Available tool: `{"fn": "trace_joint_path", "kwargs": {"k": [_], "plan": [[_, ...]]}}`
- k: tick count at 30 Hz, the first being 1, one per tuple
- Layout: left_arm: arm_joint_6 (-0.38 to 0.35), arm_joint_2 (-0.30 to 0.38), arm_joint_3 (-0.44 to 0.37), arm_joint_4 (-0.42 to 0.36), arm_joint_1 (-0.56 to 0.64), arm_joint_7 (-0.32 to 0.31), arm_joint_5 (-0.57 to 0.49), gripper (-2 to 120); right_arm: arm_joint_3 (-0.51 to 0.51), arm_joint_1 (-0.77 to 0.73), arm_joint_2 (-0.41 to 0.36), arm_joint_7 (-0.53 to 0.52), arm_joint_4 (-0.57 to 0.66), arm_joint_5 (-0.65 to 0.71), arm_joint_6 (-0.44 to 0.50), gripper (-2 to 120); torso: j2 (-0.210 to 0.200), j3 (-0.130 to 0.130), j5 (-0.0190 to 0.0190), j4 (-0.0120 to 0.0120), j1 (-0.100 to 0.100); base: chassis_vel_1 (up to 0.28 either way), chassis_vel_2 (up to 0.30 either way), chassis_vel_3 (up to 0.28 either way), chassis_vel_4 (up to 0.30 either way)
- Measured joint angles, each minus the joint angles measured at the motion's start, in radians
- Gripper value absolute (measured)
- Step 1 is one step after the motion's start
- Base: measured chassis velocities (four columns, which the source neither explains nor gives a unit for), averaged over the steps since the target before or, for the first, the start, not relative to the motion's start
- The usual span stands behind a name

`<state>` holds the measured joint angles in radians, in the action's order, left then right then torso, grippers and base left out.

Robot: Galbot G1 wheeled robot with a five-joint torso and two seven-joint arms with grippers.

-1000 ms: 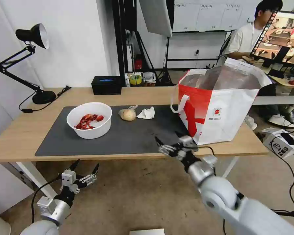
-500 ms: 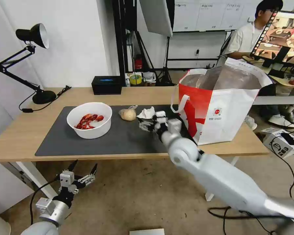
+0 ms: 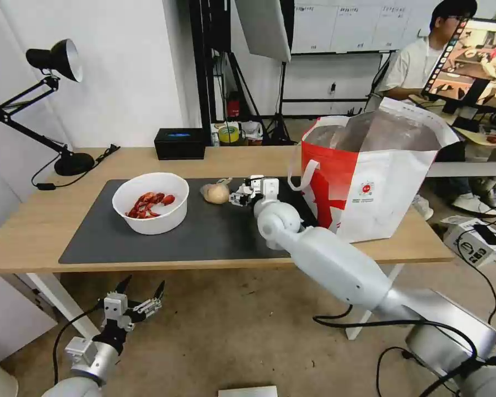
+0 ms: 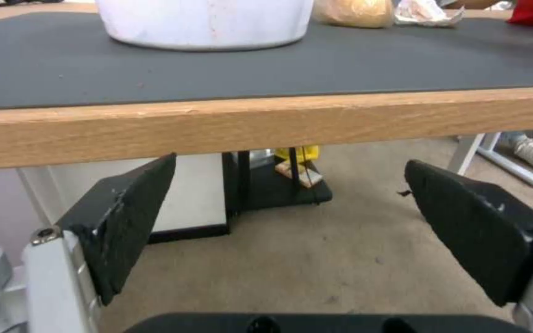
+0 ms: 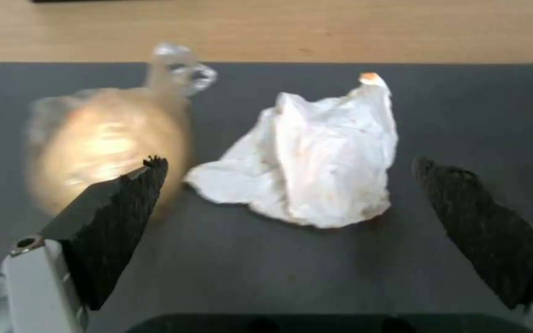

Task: Pick up the trash from the table and place it into the takeout bag.

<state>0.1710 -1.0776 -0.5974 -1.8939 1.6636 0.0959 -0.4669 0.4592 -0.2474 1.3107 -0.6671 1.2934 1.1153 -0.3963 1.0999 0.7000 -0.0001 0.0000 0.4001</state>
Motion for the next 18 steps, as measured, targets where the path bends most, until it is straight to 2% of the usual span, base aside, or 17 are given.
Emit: {"fn": "trace_joint_path", "kwargs": {"k": [9, 18], "plan": [[0.005, 0.0, -0.002, -0.007, 0.005, 0.003, 0.0, 100, -0.011, 0.035, 0.066, -0.031, -0.113, -0.019, -0.029, 100, 0.0, 0.0, 0.0, 0.0, 0.0, 0.0, 0.0, 0.0, 0.0], [0.015, -0.012, -0.001, -0.013, 0.016, 0.021, 0.005, 100, -0.032, 0.068, 0.129, 0.054, -0.251, -0.048, -0.052, 100, 0.0, 0.0, 0.0, 0.0, 0.0, 0.0, 0.0, 0.0, 0.0]]}}
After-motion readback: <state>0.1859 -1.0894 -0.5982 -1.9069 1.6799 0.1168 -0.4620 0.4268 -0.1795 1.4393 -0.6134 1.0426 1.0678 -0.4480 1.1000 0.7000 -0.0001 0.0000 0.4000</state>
